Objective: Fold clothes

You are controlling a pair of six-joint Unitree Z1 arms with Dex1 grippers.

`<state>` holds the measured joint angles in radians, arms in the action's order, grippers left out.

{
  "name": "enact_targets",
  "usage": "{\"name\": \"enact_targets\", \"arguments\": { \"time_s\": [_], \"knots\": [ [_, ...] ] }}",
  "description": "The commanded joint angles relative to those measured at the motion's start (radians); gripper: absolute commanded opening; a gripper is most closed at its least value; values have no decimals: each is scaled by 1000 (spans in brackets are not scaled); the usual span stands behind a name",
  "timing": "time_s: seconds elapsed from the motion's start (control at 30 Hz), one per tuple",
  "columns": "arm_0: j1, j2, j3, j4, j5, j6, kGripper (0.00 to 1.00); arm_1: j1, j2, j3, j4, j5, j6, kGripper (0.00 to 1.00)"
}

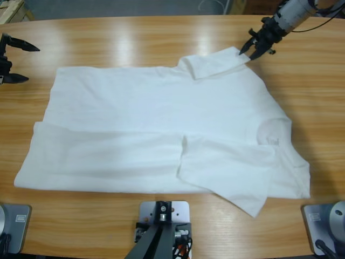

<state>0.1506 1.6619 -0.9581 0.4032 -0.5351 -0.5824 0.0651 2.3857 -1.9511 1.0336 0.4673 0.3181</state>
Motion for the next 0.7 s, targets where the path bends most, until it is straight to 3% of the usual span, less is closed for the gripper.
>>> {"name": "enact_targets", "arguments": {
  "time_s": [0.03, 0.2, 0.33, 0.57, 0.7],
  "knots": [
    [14, 33, 68, 9, -9, 43, 991, -10, 22, 32, -11, 11, -97, 0],
    [33, 27, 79, 8, -8, 87, 991, -10, 10, 24, 4, 13, -103, 0],
    [40, 71, -6, -3, -11, 258, 988, -10, -30, 2, 25, 42, -103, 0],
    [73, 357, -204, 6, -102, 370, 1000, -8, -56, 1, 60, 45, -103, 0],
    [95, 509, -364, 147, -134, 450, 963, -8, -49, 1, 61, 44, -104, 0]
  ]
}}
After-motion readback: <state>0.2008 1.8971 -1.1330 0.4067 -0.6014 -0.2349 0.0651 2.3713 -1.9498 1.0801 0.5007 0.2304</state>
